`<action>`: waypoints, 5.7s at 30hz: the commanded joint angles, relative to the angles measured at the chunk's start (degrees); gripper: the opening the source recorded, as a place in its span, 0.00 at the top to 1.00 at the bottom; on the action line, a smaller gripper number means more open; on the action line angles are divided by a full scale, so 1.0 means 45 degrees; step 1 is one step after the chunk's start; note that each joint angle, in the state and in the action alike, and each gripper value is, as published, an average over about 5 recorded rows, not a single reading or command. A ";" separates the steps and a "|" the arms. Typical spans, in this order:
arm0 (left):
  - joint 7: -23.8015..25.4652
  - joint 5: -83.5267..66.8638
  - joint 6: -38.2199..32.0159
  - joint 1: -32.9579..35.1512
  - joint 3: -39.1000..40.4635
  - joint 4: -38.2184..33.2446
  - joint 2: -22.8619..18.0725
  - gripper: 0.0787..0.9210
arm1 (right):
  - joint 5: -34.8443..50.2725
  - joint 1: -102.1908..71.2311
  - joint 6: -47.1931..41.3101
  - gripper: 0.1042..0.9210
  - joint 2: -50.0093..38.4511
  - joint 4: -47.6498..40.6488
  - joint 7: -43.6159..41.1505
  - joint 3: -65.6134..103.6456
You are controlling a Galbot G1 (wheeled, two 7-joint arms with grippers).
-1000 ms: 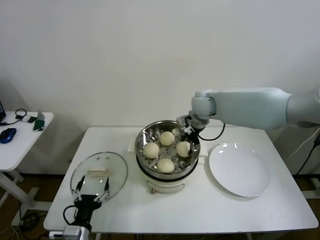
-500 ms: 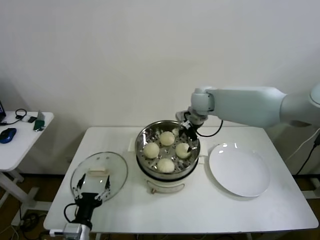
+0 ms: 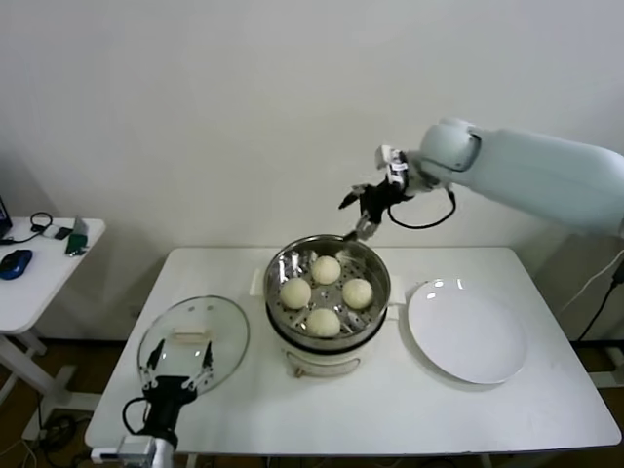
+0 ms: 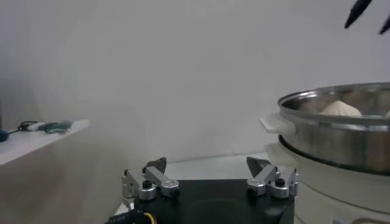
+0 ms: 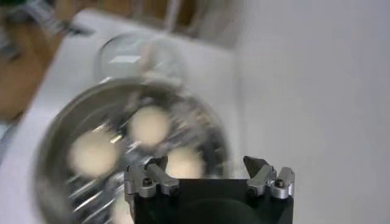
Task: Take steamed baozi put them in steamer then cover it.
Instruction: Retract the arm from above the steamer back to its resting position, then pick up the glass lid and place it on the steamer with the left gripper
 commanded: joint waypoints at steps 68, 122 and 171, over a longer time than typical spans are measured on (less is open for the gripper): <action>-0.5409 1.5837 -0.0761 -0.3929 0.0593 0.7768 0.2806 0.12 | -0.4672 -3.1058 0.7839 0.12 0.4948 0.5865 0.7248 2.4624; -0.4633 1.5496 -0.0729 -0.5306 0.0810 0.7495 0.3101 0.93 | -0.5129 -3.1251 0.8144 0.12 0.5550 0.6120 0.7401 2.4953; 0.2927 1.9326 0.7868 -0.8700 1.0512 0.2237 0.0361 0.93 | -0.6048 -3.0279 0.8306 0.12 0.5741 0.5335 0.8113 2.4760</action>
